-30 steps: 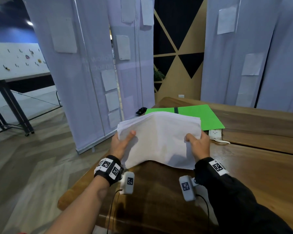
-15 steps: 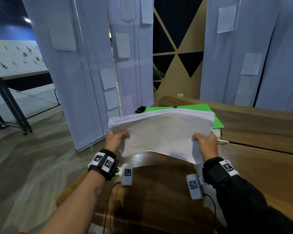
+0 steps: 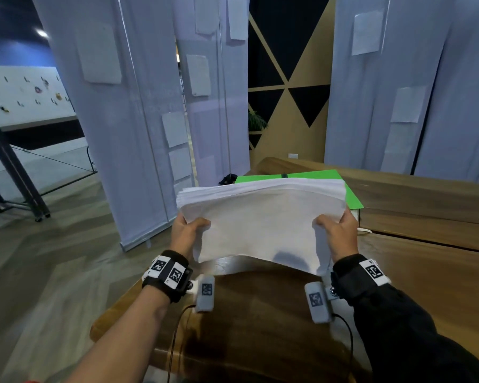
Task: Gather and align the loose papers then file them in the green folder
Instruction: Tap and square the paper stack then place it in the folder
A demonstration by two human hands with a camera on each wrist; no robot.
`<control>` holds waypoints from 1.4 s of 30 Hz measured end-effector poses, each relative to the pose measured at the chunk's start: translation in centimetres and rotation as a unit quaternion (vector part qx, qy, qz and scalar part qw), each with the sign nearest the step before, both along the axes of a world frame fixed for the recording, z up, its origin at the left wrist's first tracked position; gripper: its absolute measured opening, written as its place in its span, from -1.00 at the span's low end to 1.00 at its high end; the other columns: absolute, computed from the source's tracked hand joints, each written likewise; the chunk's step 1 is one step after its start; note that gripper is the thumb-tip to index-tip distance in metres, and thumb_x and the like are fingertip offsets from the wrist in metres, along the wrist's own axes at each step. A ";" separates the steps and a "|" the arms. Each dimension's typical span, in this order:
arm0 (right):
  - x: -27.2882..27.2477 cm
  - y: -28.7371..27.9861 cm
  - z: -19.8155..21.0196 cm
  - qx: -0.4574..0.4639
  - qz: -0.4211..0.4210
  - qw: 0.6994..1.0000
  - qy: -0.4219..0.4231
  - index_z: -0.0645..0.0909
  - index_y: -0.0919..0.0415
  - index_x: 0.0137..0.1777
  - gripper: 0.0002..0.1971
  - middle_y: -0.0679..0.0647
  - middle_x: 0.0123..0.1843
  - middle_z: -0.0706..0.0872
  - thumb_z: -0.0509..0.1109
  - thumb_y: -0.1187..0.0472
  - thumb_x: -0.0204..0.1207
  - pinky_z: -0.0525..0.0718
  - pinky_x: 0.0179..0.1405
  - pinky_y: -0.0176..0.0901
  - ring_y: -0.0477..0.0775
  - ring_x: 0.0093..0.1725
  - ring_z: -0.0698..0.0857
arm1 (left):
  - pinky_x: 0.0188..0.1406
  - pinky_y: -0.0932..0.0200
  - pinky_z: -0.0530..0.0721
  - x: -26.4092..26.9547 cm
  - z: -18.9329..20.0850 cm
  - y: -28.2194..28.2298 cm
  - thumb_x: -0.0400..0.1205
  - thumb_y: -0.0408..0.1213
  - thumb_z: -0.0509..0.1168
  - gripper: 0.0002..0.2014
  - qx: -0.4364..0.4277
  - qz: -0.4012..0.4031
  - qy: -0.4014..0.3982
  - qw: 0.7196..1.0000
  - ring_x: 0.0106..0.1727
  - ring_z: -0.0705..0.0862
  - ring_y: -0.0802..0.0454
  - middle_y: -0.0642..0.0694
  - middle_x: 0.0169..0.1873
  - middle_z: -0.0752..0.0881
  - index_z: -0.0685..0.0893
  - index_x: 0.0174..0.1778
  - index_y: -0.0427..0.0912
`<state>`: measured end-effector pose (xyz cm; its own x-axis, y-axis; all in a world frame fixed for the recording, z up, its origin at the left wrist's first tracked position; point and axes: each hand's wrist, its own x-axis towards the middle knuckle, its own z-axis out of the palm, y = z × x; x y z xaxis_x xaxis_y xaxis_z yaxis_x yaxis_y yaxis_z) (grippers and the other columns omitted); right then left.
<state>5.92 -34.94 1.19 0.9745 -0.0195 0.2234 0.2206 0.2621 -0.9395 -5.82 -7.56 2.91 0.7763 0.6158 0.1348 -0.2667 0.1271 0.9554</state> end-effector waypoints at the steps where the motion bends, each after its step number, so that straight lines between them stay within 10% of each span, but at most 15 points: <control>1: 0.1 -0.3 0.0 -0.001 0.007 1.000 -0.006 0.54 0.24 0.04 -0.64 0.09 -0.19 0.68 0.37 0.62 0.33 0.61 -0.17 -0.13 0.05 -0.24 0.63 | -0.25 0.14 0.69 0.1 -0.2 0.3 0.34 -0.60 0.37 -0.59 -0.006 0.003 0.000 1.000 -0.05 0.66 -0.19 -0.20 -0.13 0.71 0.60 0.12 -0.34; 12: 0.1 -0.9 -0.1 -0.021 0.048 0.997 0.059 0.62 0.37 -0.18 -0.65 -0.11 -0.56 0.66 0.38 0.40 -0.04 0.60 -0.31 -0.23 -0.07 -0.46 0.62 | -0.41 0.23 0.73 -0.3 -1.1 -0.9 0.12 -0.66 0.23 -0.57 -0.034 -0.059 0.024 0.997 -0.36 0.77 0.01 -0.10 -0.38 0.79 0.64 -0.09 -0.35; 16: -0.4 -1.2 0.5 -0.007 0.066 0.996 0.062 0.59 0.38 -0.16 -0.72 -0.11 -0.56 0.66 0.38 0.47 0.07 0.60 -0.32 -0.26 -0.10 -0.47 0.63 | -0.18 0.07 0.77 -0.3 0.5 -0.4 0.19 -0.75 0.25 -0.54 0.010 -0.049 0.031 0.998 -0.13 0.77 -0.16 -0.22 -0.20 0.80 0.70 -0.02 -0.37; 19: -0.1 -1.7 1.4 0.029 0.002 0.999 0.045 0.48 0.20 -0.04 -0.62 0.04 -0.37 0.66 0.31 0.64 0.27 0.57 -0.37 -0.34 -0.22 -0.49 0.64 | -0.28 0.11 0.72 0.3 4.0 -0.1 0.03 -0.67 0.37 -0.70 0.082 -0.036 0.054 0.995 -0.22 0.71 -0.21 -0.14 -0.42 0.78 0.72 -0.36 -0.34; 22: 0.1 -2.0 2.5 -0.115 -0.107 0.985 -0.074 0.37 0.03 0.29 -0.37 0.09 0.07 0.64 0.45 0.49 0.28 0.56 0.05 -0.21 -0.02 0.05 0.65 | -0.49 0.32 0.62 0.4 9.1 -1.3 0.02 -0.66 0.32 -0.81 0.184 -0.029 0.060 0.981 -0.47 0.66 0.02 0.01 -0.65 0.67 0.64 -0.48 -0.44; 26: -2.4 0.3 5.2 -0.293 -0.097 0.919 -0.247 0.35 -0.08 0.46 -0.23 -0.03 0.39 0.56 0.54 0.18 0.22 0.42 0.47 0.12 0.05 0.39 0.49 | -0.57 0.42 0.53 1.2 14.6 -3.6 0.20 -0.65 0.36 -0.77 0.378 -0.022 0.094 0.921 -0.45 0.62 0.13 0.08 -0.60 0.65 0.65 -0.55 -0.20; 32: -4.5 3.9 6.3 -0.203 -0.006 0.965 -0.168 0.57 -0.07 0.09 -0.62 -0.10 -0.14 0.73 0.59 -0.01 0.31 0.64 -0.18 -0.16 -0.02 -0.17 0.72 | -0.18 0.13 0.69 1.8 18.2 -8.0 0.20 -0.34 0.38 -0.81 0.578 -0.035 0.096 0.810 -0.19 0.75 0.01 0.04 -0.33 0.79 0.73 -0.36 0.04; 35: -4.4 4.8 4.4 -0.122 0.036 0.985 -0.117 0.67 0.01 -0.02 -0.70 -0.02 -0.16 0.80 0.58 -0.06 0.30 0.78 -0.15 0.11 0.10 -0.15 0.78 | -0.20 0.06 0.67 1.4 18.1 -8.9 0.23 -0.23 0.33 -0.83 0.644 -0.004 0.073 0.762 -0.21 0.72 -0.09 -0.03 -0.37 0.75 0.70 -0.29 -0.12; 38: -4.1 4.6 2.7 -0.091 0.041 0.988 -0.114 0.70 0.04 0.08 -0.70 0.00 -0.07 0.83 0.55 0.02 0.36 0.79 -0.01 0.18 0.06 -0.08 0.80 | -0.02 0.08 0.69 0.5 16.7 -8.3 0.31 -0.07 0.34 -0.77 0.666 0.033 0.042 0.744 -0.20 0.74 0.03 0.10 -0.32 0.78 0.76 -0.19 -0.02; 42: -3.5 3.5 1.4 -0.046 0.050 0.992 -0.104 0.69 -0.02 0.07 -0.80 -0.11 0.00 0.82 0.53 0.18 0.46 0.73 0.09 -0.06 -0.06 0.01 0.79 | 0.31 0.02 0.46 -0.2 11.8 -5.6 0.36 -0.01 0.40 -0.60 0.596 0.275 -0.011 0.754 0.16 0.63 0.03 0.09 0.04 0.73 0.71 0.12 0.05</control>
